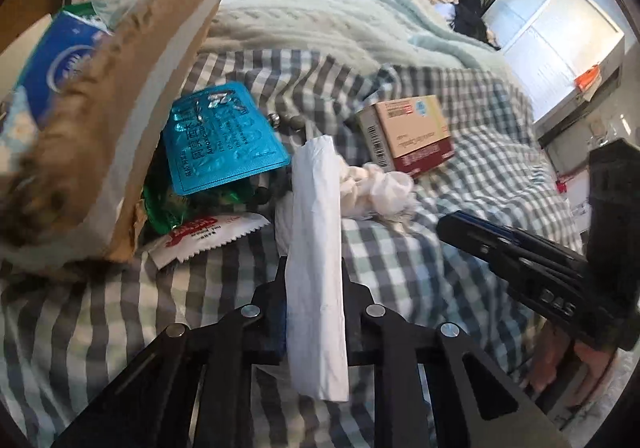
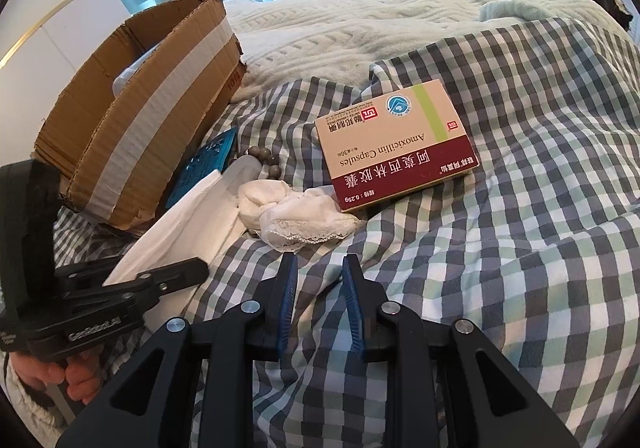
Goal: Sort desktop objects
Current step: 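Grasp the white tissue sheet with the left tool while the right grasps the white cloth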
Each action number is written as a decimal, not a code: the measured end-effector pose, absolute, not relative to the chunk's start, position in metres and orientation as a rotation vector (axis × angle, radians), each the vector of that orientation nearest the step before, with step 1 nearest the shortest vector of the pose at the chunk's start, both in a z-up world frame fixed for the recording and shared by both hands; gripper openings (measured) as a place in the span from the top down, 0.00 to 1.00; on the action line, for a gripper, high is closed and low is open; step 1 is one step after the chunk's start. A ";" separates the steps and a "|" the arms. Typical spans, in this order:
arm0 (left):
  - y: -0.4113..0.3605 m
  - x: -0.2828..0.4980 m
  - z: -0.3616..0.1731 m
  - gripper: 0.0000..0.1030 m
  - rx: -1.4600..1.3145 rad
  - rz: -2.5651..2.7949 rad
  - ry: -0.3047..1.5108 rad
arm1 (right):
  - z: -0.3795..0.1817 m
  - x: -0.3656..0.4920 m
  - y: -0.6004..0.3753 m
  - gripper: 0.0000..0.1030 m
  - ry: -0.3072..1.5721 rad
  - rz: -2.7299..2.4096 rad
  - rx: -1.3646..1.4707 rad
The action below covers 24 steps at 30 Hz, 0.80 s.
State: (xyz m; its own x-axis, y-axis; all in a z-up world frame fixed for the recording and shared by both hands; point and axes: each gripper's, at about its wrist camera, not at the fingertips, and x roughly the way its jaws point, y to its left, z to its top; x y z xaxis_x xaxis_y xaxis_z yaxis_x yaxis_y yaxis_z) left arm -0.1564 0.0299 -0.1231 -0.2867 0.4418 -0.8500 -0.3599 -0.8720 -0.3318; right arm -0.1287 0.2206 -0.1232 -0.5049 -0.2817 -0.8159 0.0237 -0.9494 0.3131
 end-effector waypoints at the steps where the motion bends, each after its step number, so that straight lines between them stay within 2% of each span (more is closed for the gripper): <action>1: 0.029 -0.153 -0.119 0.83 -1.459 2.180 -0.123 | -0.122 -0.128 0.221 0.78 -0.396 -2.553 1.451; 8: 0.020 -0.135 -0.088 0.83 -1.367 2.167 -0.230 | -0.105 -0.114 0.219 0.78 -0.378 -2.583 1.393; 12: 0.013 -0.124 -0.069 0.83 -1.316 2.189 -0.240 | -0.085 -0.100 0.215 0.82 -0.377 -2.595 1.337; 17: 0.001 -0.120 -0.051 0.83 -1.258 2.232 -0.258 | -0.073 -0.096 0.206 0.82 -0.313 -2.630 1.324; 19: -0.003 -0.121 -0.050 0.83 -1.260 2.248 -0.258 | -0.077 -0.104 0.206 0.72 -0.329 -2.629 1.346; 21: -0.002 -0.124 -0.054 0.83 -1.270 2.270 -0.258 | -0.088 -0.118 0.205 0.48 -0.368 -2.603 1.381; 24: 0.002 -0.133 -0.063 0.83 -1.301 2.264 -0.260 | -0.107 -0.140 0.196 0.48 -0.330 -2.577 1.459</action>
State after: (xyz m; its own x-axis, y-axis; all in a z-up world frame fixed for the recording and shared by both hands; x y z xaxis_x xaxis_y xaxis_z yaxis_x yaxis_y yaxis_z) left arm -0.1326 0.0019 -0.0632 -0.4094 0.5187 -0.7505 -0.3352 -0.8506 -0.4050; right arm -0.1397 0.1960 -0.1069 -0.5102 -0.2473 -0.8237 0.0318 -0.9625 0.2693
